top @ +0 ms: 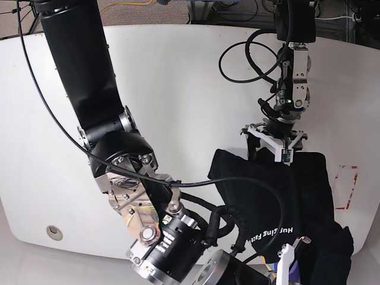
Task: Layout the t-shirt on the table in an organized manner, then fold the t-shirt properly
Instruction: 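Grasp the hanging shirt edge with the left gripper, then stretch the shirt between both grippers, pulling them apart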
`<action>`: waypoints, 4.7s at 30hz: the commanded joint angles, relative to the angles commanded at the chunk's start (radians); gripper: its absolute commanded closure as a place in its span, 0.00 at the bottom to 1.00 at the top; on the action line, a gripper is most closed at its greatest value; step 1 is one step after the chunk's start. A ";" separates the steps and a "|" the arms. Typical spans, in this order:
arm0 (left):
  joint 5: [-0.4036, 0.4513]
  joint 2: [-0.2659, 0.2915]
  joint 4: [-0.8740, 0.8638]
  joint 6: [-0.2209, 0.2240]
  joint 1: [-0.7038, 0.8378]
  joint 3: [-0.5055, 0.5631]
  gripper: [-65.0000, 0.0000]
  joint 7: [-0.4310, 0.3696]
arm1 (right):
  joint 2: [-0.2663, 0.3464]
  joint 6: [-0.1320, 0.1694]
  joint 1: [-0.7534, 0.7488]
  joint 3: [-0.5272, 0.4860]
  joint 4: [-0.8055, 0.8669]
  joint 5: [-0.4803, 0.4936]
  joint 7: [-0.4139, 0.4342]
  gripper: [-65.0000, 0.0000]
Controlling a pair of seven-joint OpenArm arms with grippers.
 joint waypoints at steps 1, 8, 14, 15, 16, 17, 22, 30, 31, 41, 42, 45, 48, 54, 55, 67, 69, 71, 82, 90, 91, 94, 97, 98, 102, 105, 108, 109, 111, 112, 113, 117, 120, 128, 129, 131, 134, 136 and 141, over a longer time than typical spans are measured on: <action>0.000 0.000 -0.002 0.000 -0.011 0.000 0.31 0.000 | 0.000 0.000 0.000 0.000 0.000 0.000 0.000 1.00; 0.002 0.002 -0.002 0.000 -0.025 0.000 0.56 0.005 | 0.000 0.002 -0.006 0.000 -0.002 0.000 0.000 1.00; 0.002 -0.005 -0.003 0.003 -0.025 -0.005 0.34 0.005 | 0.002 0.002 -0.012 0.000 -0.002 0.000 0.000 1.00; 0.002 -0.005 -0.003 0.003 -0.023 -0.005 0.29 0.005 | 0.002 0.002 -0.014 0.000 -0.002 0.000 0.000 1.00; 0.002 -0.005 -0.003 0.003 -0.020 -0.006 0.24 0.003 | 0.002 0.002 -0.014 0.000 -0.002 0.000 0.000 1.00; 0.002 -0.005 -0.003 0.003 -0.020 -0.006 0.21 0.003 | 0.002 0.002 -0.014 0.000 -0.002 0.000 0.000 1.00; 0.000 -0.005 -0.002 0.003 0.002 -0.006 0.19 0.006 | 0.000 0.002 -0.029 0.000 -0.002 0.000 0.000 1.00; -0.005 -0.005 0.000 0.002 0.063 -0.040 0.19 0.005 | 0.000 0.002 -0.035 0.000 -0.002 0.000 0.000 1.00; -0.005 -0.005 0.000 0.002 0.068 -0.048 0.19 0.003 | 0.000 0.002 -0.035 0.000 -0.002 0.000 0.000 1.00; -0.003 -0.006 -0.012 0.000 0.086 -0.055 0.19 0.002 | 0.005 0.002 -0.035 0.000 0.000 0.000 0.000 1.00; -0.005 -0.006 -0.026 0.000 0.084 -0.052 0.19 0.002 | 0.005 0.002 -0.035 0.000 0.000 0.000 0.000 1.00; -0.005 -0.006 -0.058 0.000 0.038 -0.051 0.19 0.003 | 0.005 0.002 -0.035 0.000 0.000 0.000 0.000 1.00; -0.005 -0.005 -0.115 0.000 0.000 -0.049 0.19 0.003 | 0.005 0.002 -0.035 0.000 0.000 0.000 0.000 1.00; -0.005 0.002 -0.149 0.000 -0.052 -0.049 0.19 0.003 | 0.005 0.002 -0.035 0.000 0.002 0.000 0.002 1.00; -0.006 0.003 -0.149 0.000 -0.055 -0.048 0.19 0.003 | 0.005 0.002 -0.035 0.000 0.002 0.000 0.002 1.00; -0.006 0.003 -0.149 0.003 -0.063 -0.031 1.00 0.006 | 0.003 0.002 -0.035 0.000 0.003 0.000 0.003 1.00; -0.006 0.003 -0.147 0.003 -0.060 -0.031 1.00 0.006 | 0.003 0.002 -0.035 0.000 0.003 0.000 0.003 1.00; -0.006 0.003 -0.141 0.003 -0.055 -0.031 1.00 0.006 | 0.003 0.002 -0.035 0.000 0.003 0.000 0.003 1.00; 0.000 -0.014 0.121 0.003 0.072 -0.034 1.00 0.043 | 0.029 0.002 -0.086 0.044 0.005 0.000 0.003 1.00; -0.006 -0.080 0.344 0.002 0.173 -0.094 1.00 0.137 | 0.071 0.003 -0.172 0.124 0.048 0.002 0.000 1.00; -0.006 -0.081 0.368 0.000 0.190 -0.114 1.00 0.149 | 0.080 0.003 -0.186 0.137 0.057 -0.003 0.000 1.00; -0.002 -0.103 0.440 0.000 0.222 -0.161 1.00 0.196 | 0.135 0.003 -0.238 0.170 0.086 -0.008 0.000 1.00; -0.006 -0.143 0.499 0.000 0.255 -0.192 1.00 0.239 | 0.192 0.003 -0.288 0.215 0.095 -0.005 0.000 1.00; -0.008 -0.150 0.508 0.000 0.261 -0.198 1.00 0.244 | 0.203 0.003 -0.299 0.227 0.095 -0.002 0.000 1.00; -0.008 -0.184 0.548 -0.002 0.301 -0.238 1.00 0.244 | 0.252 0.003 -0.381 0.311 0.095 0.000 0.000 1.00; -0.008 -0.195 0.565 -0.014 0.311 -0.265 1.00 0.244 | 0.281 0.003 -0.425 0.361 0.095 0.000 0.000 1.00; -0.005 -0.195 0.575 -0.057 0.313 -0.304 1.00 0.244 | 0.310 0.003 -0.471 0.408 0.095 0.000 0.000 1.00; -0.003 -0.195 0.575 -0.066 0.313 -0.316 1.00 0.244 | 0.316 0.003 -0.480 0.420 0.095 0.000 0.000 1.00; -0.002 -0.195 0.585 -0.084 0.310 -0.345 1.00 0.244 | 0.328 0.000 -0.509 0.448 0.095 0.000 -0.002 1.00; -0.002 -0.195 0.588 -0.089 0.308 -0.356 1.00 0.244 | 0.333 -0.002 -0.520 0.459 0.095 0.000 -0.002 1.00; -0.002 -0.195 0.595 -0.098 0.301 -0.370 1.00 0.244 | 0.341 -0.003 -0.535 0.476 0.094 -0.003 -0.002 1.00; 0.000 -0.195 0.628 -0.101 0.256 -0.394 1.00 0.272 | 0.365 -0.005 -0.562 0.529 0.069 -0.002 -0.025 1.00; -0.006 -0.229 0.649 -0.104 0.198 -0.413 1.00 0.350 | 0.367 -0.005 -0.560 0.577 0.035 0.000 -0.040 1.00; -0.008 -0.298 0.649 -0.121 -0.021 -0.416 1.00 0.480 | 0.373 0.003 -0.442 0.620 -0.008 0.000 -0.114 1.00; -0.008 -0.311 0.647 -0.121 -0.060 -0.414 1.00 0.499 | 0.381 0.003 -0.417 0.620 -0.011 0.000 -0.114 1.00; -0.008 -0.322 0.647 -0.123 -0.135 -0.411 1.00 0.537 | 0.390 0.003 -0.379 0.615 -0.037 0.000 -0.114 1.00; -0.008 -0.330 0.647 -0.123 -0.256 -0.390 1.00 0.603 | 0.393 0.003 -0.307 0.615 -0.071 0.002 -0.114 1.00; -0.008 -0.348 0.647 -0.123 -0.336 -0.384 1.00 0.644 | 0.394 0.003 -0.256 0.614 -0.087 0.002 -0.115 1.00; -0.008 -0.364 0.644 -0.123 -0.531 -0.351 1.00 0.738 | 0.396 0.003 -0.135 0.612 -0.166 0.002 -0.115 1.00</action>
